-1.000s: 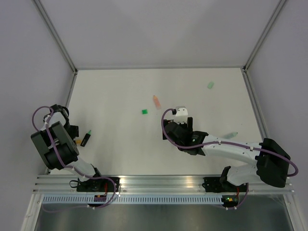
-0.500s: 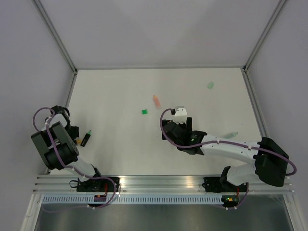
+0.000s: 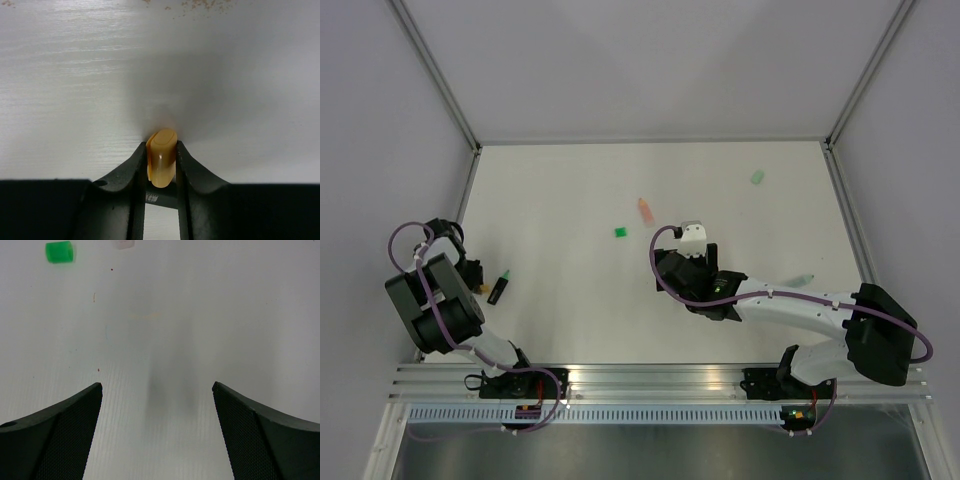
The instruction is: Insert the pens into the pen caps
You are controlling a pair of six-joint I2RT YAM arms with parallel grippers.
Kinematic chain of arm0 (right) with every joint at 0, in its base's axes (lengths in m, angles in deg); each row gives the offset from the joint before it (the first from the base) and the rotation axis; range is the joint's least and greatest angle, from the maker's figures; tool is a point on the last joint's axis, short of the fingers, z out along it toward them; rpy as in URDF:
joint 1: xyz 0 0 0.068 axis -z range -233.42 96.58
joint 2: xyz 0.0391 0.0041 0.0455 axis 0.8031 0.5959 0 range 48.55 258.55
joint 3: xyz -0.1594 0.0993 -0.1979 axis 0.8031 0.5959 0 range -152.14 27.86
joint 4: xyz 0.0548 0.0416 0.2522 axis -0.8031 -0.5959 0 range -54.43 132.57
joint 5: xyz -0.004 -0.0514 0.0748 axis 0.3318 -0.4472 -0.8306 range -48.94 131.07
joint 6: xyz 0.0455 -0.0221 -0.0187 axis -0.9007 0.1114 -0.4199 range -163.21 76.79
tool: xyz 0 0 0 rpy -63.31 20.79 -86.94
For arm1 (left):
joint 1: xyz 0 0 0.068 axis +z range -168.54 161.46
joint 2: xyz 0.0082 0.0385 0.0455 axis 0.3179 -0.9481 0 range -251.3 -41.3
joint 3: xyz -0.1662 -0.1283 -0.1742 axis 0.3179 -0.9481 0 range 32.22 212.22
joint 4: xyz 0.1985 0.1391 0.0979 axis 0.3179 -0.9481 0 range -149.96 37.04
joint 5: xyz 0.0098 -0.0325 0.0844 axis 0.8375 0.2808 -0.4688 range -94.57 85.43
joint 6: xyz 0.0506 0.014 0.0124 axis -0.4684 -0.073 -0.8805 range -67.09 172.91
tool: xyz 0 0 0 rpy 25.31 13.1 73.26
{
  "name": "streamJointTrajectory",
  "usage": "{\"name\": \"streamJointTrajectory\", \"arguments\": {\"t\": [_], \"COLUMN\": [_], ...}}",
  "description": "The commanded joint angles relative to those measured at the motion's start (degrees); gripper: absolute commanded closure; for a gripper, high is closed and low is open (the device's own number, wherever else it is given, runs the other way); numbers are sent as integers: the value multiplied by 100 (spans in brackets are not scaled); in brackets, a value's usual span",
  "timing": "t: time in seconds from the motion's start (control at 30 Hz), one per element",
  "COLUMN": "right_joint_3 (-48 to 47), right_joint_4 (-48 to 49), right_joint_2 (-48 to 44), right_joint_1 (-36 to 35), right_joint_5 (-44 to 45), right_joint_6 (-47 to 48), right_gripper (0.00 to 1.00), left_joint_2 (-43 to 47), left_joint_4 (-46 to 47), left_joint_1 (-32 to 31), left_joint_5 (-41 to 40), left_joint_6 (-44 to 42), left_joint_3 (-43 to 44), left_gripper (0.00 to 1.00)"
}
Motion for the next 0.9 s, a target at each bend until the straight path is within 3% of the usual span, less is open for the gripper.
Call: {"name": "streamJointTrajectory", "arguments": {"t": [0.0,0.17,0.4,0.6,0.77,0.87], "right_joint_3": [-220,-237,-185,201,466,396], "right_joint_4": [-6,-6,117,205,-75,-129], "right_joint_2": [45,98,10,-622,-1071,-1185], "right_joint_1": [-35,-35,-27,26,999,2378], "right_joint_5": [6,23,-205,504,464,-738], "right_joint_6": [-37,-28,174,-324,-766,-496], "right_gripper": [3,3,3,4,4,4], "left_joint_2": [-19,306,693,1114,1439,1878], "left_joint_4": [471,568,533,1191,1596,2280], "left_joint_1": [-56,-433,-2312,-3463,-4204,-4905], "left_joint_5": [466,388,-228,896,1958,2346], "left_joint_6": [-229,-343,-440,-949,-1380,-1521], "left_joint_3": [-117,111,866,824,474,-105], "left_gripper": [98,98,98,98,98,98]}}
